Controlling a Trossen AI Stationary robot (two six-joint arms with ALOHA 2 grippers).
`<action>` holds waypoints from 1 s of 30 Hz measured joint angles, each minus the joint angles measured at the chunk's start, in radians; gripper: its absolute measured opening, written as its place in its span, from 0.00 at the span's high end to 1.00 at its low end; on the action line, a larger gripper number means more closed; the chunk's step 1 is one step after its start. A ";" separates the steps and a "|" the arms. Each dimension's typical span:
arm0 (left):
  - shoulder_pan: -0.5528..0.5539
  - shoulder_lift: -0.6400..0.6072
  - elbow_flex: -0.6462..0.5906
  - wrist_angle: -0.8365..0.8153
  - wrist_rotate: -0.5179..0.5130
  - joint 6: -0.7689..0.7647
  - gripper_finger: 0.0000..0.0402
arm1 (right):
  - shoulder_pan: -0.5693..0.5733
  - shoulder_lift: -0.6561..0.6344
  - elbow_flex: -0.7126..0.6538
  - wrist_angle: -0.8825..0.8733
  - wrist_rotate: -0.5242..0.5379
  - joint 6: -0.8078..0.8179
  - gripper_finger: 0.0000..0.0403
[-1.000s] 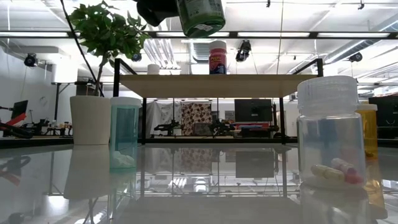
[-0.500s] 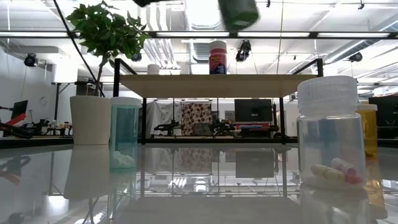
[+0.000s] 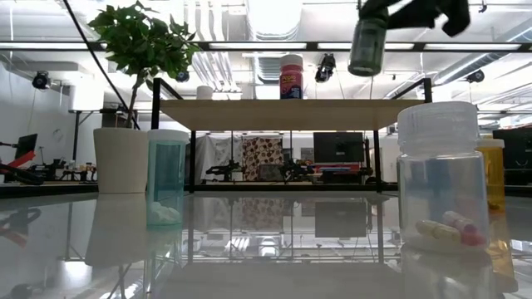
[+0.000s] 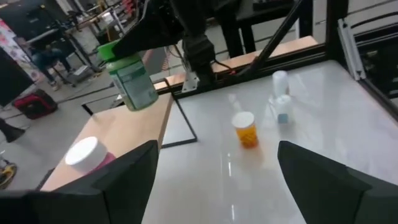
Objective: Pick and place medicine bottles onto shelf by color
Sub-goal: Put the green pill bottle on the shelf
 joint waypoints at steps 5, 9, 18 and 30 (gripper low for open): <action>0.000 0.002 0.000 -0.011 -0.039 0.000 0.22 | -0.004 0.055 -0.015 0.005 0.090 0.054 0.53; 0.000 0.001 0.000 -0.011 -0.049 0.000 0.22 | -0.028 0.117 0.055 0.011 0.086 -0.016 0.53; -0.005 0.001 0.000 -0.014 -0.049 -0.001 0.22 | -0.047 0.230 0.189 -0.032 0.080 -0.114 0.53; -0.013 0.001 0.000 -0.016 -0.049 -0.002 0.22 | -0.111 0.240 0.122 -0.045 -0.050 -0.042 0.52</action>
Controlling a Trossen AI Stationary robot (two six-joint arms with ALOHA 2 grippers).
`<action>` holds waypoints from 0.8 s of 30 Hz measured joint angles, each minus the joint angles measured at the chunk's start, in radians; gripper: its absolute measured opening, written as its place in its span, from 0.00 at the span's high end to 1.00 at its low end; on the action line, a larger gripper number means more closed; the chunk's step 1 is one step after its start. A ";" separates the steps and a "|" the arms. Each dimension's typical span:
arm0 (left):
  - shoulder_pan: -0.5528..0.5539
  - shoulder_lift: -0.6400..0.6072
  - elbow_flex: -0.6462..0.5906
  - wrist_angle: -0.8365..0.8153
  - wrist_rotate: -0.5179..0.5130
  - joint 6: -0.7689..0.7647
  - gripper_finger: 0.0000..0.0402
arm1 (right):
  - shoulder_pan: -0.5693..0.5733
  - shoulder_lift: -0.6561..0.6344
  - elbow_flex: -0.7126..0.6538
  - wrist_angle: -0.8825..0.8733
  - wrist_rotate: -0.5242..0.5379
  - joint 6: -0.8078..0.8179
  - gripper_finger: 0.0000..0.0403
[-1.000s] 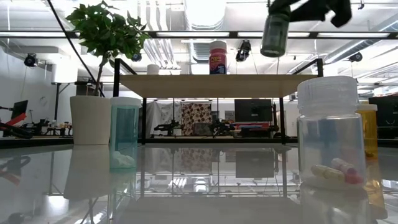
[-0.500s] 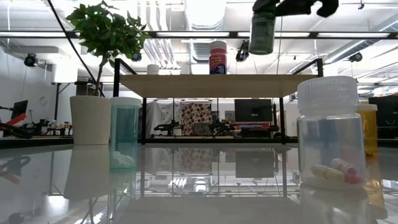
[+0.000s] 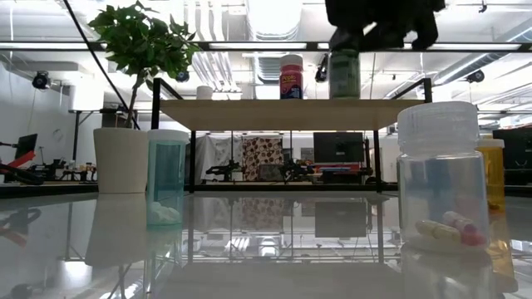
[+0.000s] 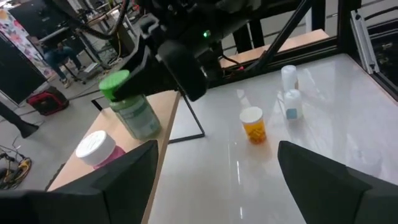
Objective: Pick and place medicine bottles onto shelf by color
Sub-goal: Put the green pill bottle on the shelf
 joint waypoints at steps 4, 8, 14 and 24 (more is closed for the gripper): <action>0.000 0.000 0.000 0.000 0.000 0.000 0.22 | -0.003 0.000 -0.011 -0.042 -0.002 0.068 0.52; 0.000 0.000 0.000 0.001 0.000 -0.001 0.22 | -0.008 -0.001 -0.010 -0.062 -0.003 0.077 0.52; 0.000 0.000 0.000 0.001 0.000 -0.001 0.22 | -0.017 -0.001 -0.010 -0.065 -0.024 0.077 0.42; 0.000 0.000 0.000 0.001 0.000 -0.001 0.22 | -0.016 -0.108 0.008 -0.064 -0.079 0.016 0.28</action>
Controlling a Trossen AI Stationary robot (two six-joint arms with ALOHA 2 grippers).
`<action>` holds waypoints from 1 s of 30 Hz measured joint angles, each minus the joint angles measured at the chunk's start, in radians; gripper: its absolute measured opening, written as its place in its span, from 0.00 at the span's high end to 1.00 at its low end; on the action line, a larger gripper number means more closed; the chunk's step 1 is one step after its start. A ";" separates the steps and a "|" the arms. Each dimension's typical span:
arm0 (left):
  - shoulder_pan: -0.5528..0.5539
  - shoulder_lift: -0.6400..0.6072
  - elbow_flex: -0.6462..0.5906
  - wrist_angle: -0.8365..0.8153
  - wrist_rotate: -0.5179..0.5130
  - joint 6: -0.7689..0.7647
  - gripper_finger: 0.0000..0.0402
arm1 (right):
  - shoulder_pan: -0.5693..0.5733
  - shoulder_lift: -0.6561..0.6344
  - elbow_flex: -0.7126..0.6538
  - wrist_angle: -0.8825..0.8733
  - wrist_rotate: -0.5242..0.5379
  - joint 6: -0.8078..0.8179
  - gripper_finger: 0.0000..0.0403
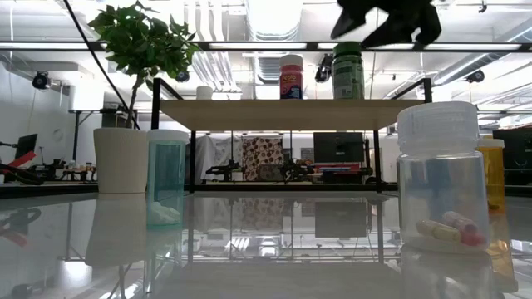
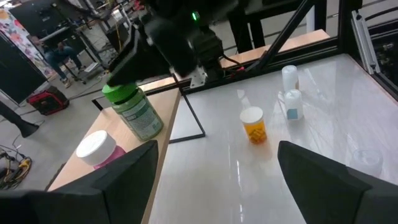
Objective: Pick and place medicine bottles onto shelf by color
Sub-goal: Put the green pill bottle on the shelf
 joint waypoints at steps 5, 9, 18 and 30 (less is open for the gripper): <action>0.000 0.000 0.000 0.000 0.000 0.000 0.22 | -0.003 -0.081 0.054 0.000 -0.135 -0.154 0.28; 0.000 0.000 0.000 0.000 0.000 0.000 0.22 | -0.050 -0.139 0.145 -0.023 -0.488 -0.450 0.37; 0.000 0.000 0.000 0.011 0.000 0.001 0.22 | -0.338 -0.121 0.473 -0.556 -1.037 -0.768 0.85; 0.000 0.000 0.000 0.010 0.000 0.001 0.22 | -0.425 -0.002 0.493 -0.576 -1.119 -0.937 0.98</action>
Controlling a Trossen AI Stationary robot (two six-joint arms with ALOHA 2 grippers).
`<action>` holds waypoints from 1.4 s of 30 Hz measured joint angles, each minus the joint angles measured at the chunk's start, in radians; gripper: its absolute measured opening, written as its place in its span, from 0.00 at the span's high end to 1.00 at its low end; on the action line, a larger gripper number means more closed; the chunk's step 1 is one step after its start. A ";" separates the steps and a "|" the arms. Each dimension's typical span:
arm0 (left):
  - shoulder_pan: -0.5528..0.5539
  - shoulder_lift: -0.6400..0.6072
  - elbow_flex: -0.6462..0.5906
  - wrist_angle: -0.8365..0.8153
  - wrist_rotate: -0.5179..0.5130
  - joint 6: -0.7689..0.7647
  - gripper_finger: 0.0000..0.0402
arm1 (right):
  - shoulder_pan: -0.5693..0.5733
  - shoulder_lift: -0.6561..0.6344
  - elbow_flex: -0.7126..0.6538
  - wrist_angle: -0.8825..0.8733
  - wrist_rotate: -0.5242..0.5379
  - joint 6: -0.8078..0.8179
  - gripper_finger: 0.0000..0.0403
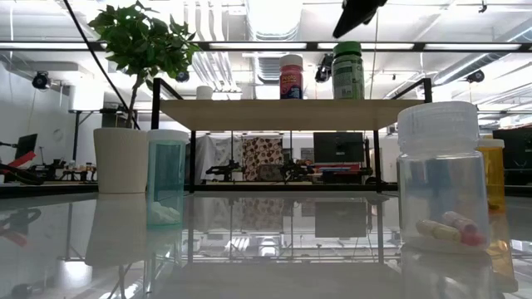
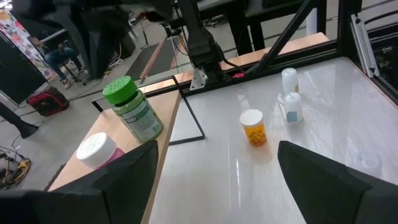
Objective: Pick and place medicine bottles onto shelf by color
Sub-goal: Put the green pill bottle on the shelf
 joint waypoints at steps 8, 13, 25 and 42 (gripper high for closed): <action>0.000 0.000 0.000 -0.001 0.000 0.000 0.22 | 0.000 0.032 0.000 -0.056 0.035 0.048 0.98; 0.000 0.000 0.000 -0.002 0.000 0.000 0.22 | -0.001 0.035 0.000 -0.104 0.125 0.129 0.98; 0.000 0.000 0.000 -0.003 0.000 0.000 0.22 | 0.001 -0.003 0.030 -0.186 0.158 0.336 0.98; 0.000 0.000 0.000 -0.003 0.001 0.000 0.22 | -0.005 0.002 0.004 -0.349 0.182 0.445 0.98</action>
